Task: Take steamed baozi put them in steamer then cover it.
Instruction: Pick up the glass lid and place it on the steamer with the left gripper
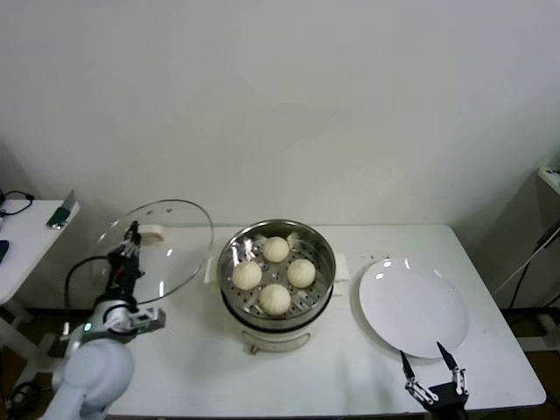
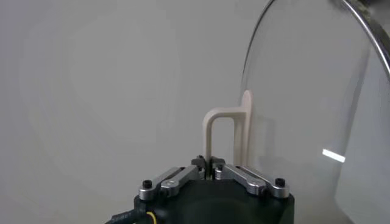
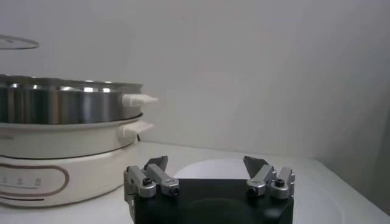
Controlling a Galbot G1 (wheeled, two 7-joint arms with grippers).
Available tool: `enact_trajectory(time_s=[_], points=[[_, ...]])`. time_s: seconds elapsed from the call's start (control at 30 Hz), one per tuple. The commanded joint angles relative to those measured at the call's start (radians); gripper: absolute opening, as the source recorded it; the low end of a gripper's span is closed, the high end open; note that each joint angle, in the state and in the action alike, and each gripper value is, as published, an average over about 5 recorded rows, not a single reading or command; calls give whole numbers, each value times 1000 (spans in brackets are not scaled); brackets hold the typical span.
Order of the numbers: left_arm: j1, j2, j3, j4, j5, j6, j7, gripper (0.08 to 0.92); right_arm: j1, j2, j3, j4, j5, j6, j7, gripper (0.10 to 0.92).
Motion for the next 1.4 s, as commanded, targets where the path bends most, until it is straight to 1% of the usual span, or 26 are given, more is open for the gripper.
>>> enact_trajectory(time_s=[0.03,0.23,0.4,0.57,0.7,0.83,1.07,1.4], points=[[-137,-82,331,-101,250,160,215,137,14,0,-7,-10,-1,-3,5,823],[-188,-200,460,-55,389,176,277,137,23,1,-13,-20,-1,6,8,823],[-212,-300,518,-27,476,192,311,137,24,-4,-9,-22,2,17,9,823],[-213,-409,541,14,556,200,311,137,29,-9,-5,-28,5,26,12,823],[-210,-479,558,53,592,196,297,137,31,-10,-4,-32,6,35,13,823],[-209,-505,567,87,603,196,284,137,29,-9,-3,-32,7,42,12,823],[-210,-521,564,129,609,200,271,137,26,-14,-1,-36,21,57,11,823],[-173,-545,561,171,648,186,234,137,29,-22,3,-36,24,69,11,823]])
